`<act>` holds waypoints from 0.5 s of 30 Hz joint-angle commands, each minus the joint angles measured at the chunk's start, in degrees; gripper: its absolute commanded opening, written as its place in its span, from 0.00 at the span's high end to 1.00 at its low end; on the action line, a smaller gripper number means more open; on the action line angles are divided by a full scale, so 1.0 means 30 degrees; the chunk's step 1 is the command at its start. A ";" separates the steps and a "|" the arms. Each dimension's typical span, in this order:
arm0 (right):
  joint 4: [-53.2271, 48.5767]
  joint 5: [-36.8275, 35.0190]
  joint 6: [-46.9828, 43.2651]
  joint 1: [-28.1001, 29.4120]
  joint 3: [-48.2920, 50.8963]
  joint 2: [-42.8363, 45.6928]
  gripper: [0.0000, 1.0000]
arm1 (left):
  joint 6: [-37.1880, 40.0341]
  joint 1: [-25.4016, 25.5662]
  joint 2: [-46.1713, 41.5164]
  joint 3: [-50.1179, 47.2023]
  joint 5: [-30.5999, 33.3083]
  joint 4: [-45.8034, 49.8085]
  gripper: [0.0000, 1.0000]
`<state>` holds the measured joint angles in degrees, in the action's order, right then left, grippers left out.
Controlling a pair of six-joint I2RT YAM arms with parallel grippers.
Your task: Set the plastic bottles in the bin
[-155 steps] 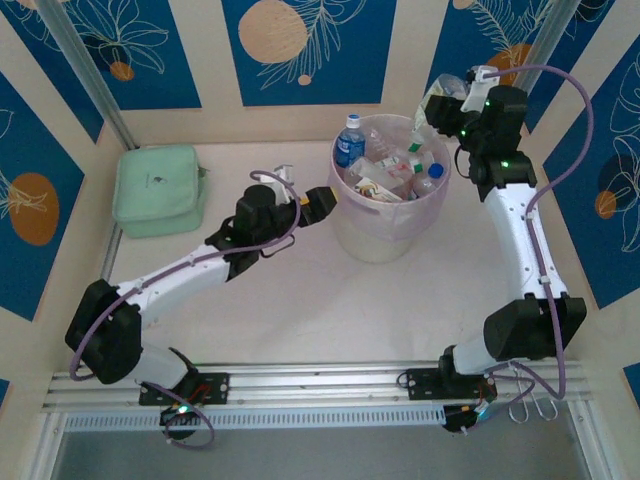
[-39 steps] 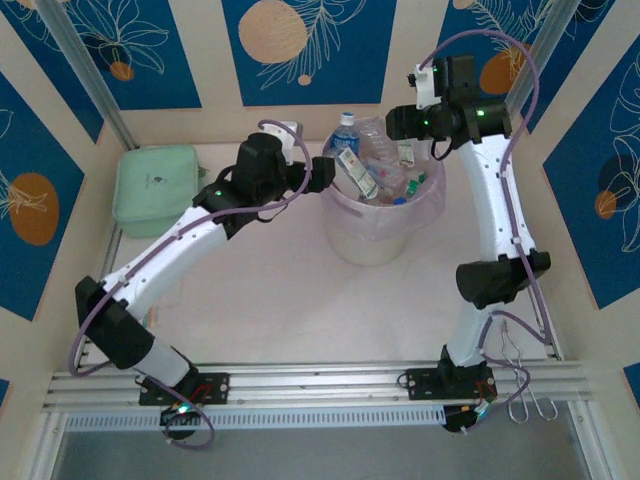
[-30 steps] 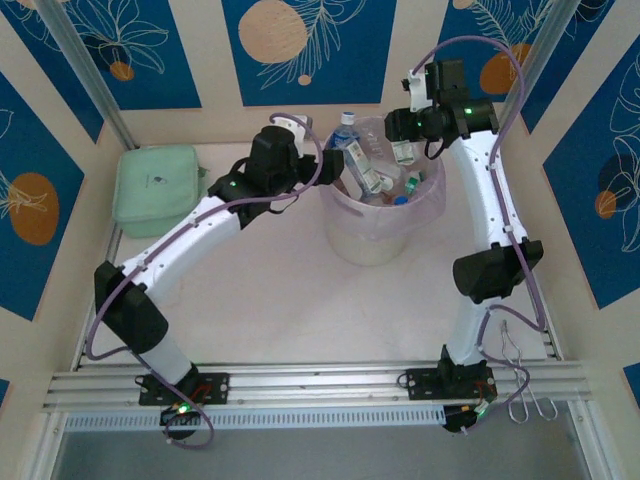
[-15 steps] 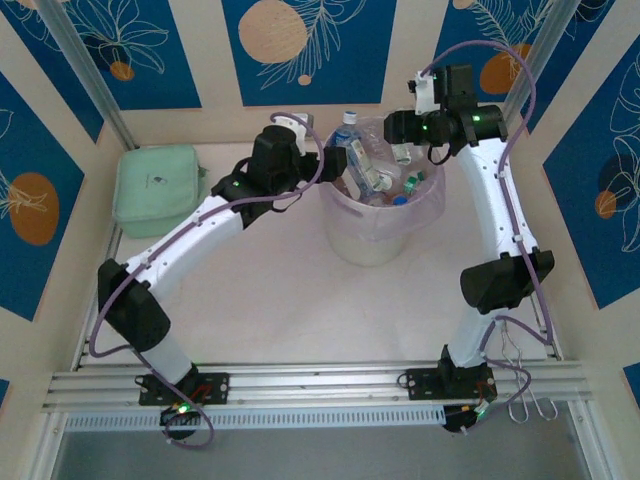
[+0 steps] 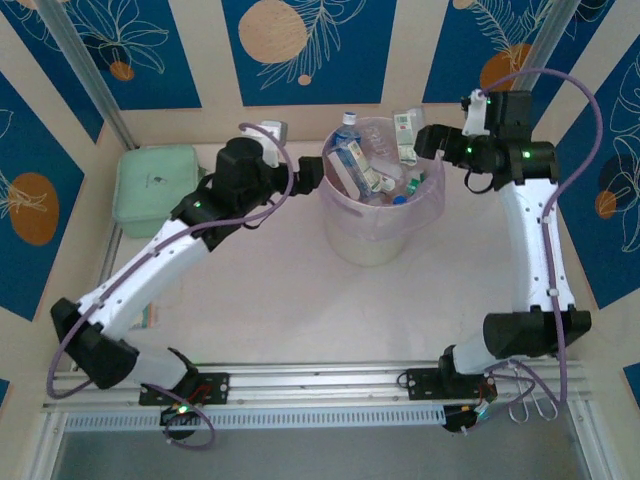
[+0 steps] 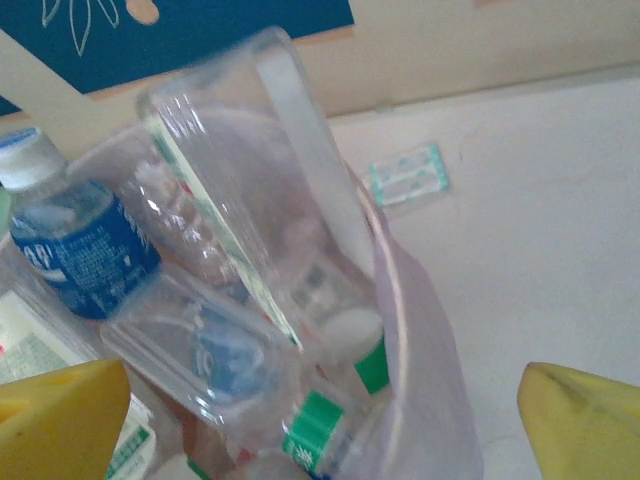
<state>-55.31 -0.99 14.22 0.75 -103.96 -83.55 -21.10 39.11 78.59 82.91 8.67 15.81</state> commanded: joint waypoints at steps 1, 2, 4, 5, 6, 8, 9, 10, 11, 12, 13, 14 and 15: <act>0.1007 0.2163 0.0745 0.0012 0.2281 0.0962 0.01 | 0.0863 -0.0233 -0.1533 -0.1345 0.1594 0.0814 0.00; 0.1400 0.2574 0.0818 0.0025 0.3010 0.1272 0.01 | 0.0929 -0.0395 -0.2011 -0.1945 0.1920 0.0994 0.00; 0.1918 0.3115 0.1040 0.0012 0.3958 0.1478 0.01 | 0.1061 -0.0815 -0.3056 -0.3119 0.2564 0.1326 0.00; 0.2040 0.3439 0.1054 0.0042 0.4187 0.1440 0.01 | 0.1199 -0.1079 -0.3676 -0.3779 0.3025 0.1604 0.00; 0.2190 0.3767 0.1032 0.0042 0.4300 0.1267 0.00 | 0.1311 -0.1354 -0.4277 -0.4406 0.3654 0.1967 0.00; 0.2203 0.4147 0.1080 0.0120 0.4167 0.0798 0.01 | 0.1459 -0.2066 -0.5394 -0.5524 0.4429 0.2767 0.00; 0.2322 0.4430 0.1083 0.0277 0.4094 0.0623 0.01 | 0.1402 -0.2567 -0.6126 -0.6040 0.4658 0.3315 0.00; 0.2517 0.4602 0.1087 0.0516 0.4139 0.0551 0.01 | 0.1380 -0.2980 -0.6669 -0.6520 0.4802 0.3719 0.00; 0.2826 0.4706 0.1147 0.0890 0.4212 0.0490 0.02 | 0.1402 -0.3412 -0.7254 -0.6998 0.5043 0.4213 0.00; 0.3132 0.4832 0.1227 0.1343 0.4287 0.0348 0.02 | 0.1396 -0.3811 -0.7907 -0.7550 0.5433 0.4653 0.00; 0.3413 0.5115 0.1320 0.1683 0.4292 0.0201 0.02 | 0.1451 -0.4182 -0.8432 -0.8046 0.5768 0.5012 0.00; 0.3778 0.5382 0.1423 0.2092 0.4286 -0.0012 0.02 | 0.1550 -0.4536 -0.9006 -0.8626 0.6283 0.5421 0.00; 0.4199 0.5483 0.1554 0.2517 0.4316 -0.0268 0.02 | 0.1625 -0.4810 -0.9482 -0.9117 0.6937 0.5886 0.00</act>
<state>-47.53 9.10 17.37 4.51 -91.37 -82.72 -17.58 26.83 53.95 58.46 23.24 27.70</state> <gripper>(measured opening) 0.978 0.999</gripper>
